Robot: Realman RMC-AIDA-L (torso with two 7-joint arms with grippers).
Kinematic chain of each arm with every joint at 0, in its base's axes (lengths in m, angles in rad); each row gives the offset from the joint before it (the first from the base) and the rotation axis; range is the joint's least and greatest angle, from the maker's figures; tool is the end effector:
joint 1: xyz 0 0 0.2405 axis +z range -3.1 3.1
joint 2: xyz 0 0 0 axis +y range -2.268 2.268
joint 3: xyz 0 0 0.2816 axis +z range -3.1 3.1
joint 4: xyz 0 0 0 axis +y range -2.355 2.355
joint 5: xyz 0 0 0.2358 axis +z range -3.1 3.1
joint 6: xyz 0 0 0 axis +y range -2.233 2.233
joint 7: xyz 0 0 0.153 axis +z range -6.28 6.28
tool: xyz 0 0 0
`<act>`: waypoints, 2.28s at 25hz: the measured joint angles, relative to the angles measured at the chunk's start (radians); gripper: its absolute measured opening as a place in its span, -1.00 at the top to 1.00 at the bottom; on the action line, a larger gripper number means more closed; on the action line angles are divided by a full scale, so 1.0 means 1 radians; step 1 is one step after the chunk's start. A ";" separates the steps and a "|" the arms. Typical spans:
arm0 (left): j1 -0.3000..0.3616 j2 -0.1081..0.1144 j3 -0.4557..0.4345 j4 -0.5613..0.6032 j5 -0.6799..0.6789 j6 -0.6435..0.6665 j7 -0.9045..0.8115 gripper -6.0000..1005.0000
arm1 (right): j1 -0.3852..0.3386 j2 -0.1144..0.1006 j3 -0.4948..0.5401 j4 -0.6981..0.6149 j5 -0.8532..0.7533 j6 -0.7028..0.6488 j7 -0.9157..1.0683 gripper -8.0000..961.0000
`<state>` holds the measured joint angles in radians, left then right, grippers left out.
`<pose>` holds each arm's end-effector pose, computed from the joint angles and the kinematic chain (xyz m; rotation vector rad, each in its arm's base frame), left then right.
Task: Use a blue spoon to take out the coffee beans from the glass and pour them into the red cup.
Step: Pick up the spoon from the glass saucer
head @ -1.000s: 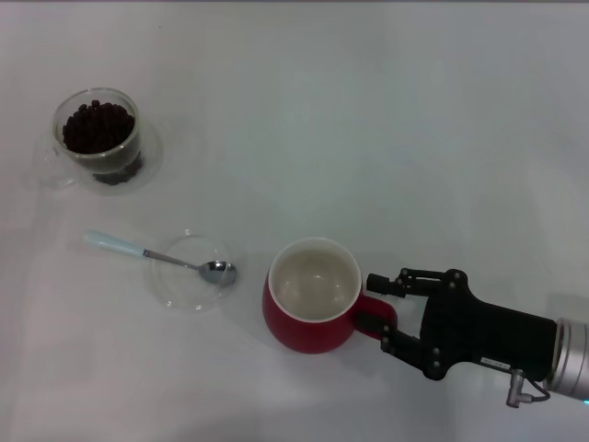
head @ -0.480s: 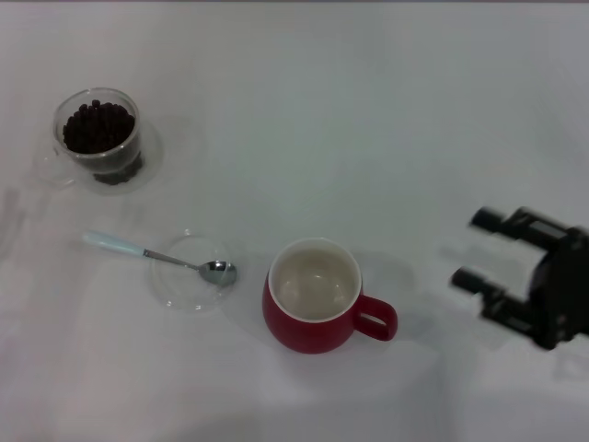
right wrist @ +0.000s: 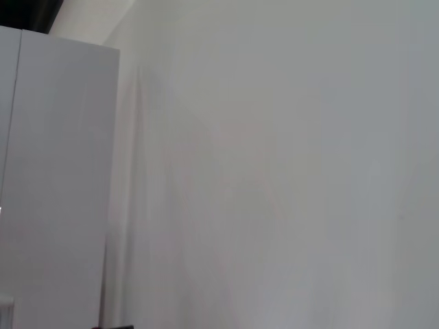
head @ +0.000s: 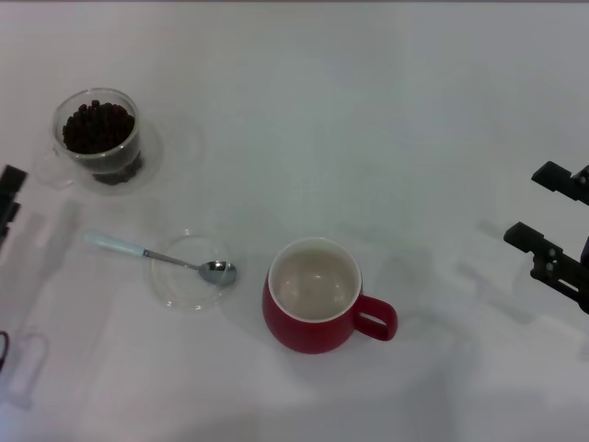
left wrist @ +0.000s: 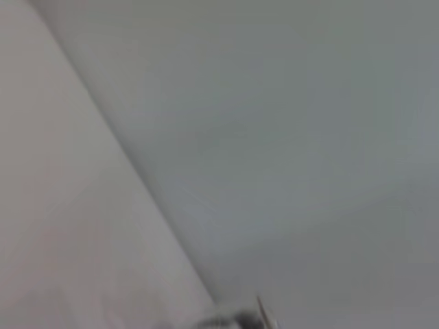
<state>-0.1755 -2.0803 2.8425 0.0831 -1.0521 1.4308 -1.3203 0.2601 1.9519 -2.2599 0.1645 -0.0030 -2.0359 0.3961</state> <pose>-0.4045 0.2282 -0.0652 -1.3818 -1.5632 -1.4077 0.3747 0.1853 0.0023 -2.2503 0.1993 1.1214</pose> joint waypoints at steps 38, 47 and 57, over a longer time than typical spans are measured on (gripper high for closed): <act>-0.030 0.000 0.000 0.054 0.252 -0.094 -0.040 -0.74 | 0.009 0.007 0.002 0.001 0.036 -0.003 -0.020 -0.39; -0.021 0.000 0.000 0.044 0.251 -0.100 -0.055 -0.62 | 0.003 0.017 0.002 0.001 0.037 0.001 -0.020 -0.39; -0.037 0.004 -0.008 0.034 0.244 -0.132 -0.081 0.11 | -0.004 0.023 0.002 -0.006 0.037 -0.016 -0.020 -0.39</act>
<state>-0.2129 -2.0765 2.8350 0.1172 -0.8081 1.2987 -1.4017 0.2560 1.9746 -2.2579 0.1585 0.0337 -2.0515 0.3758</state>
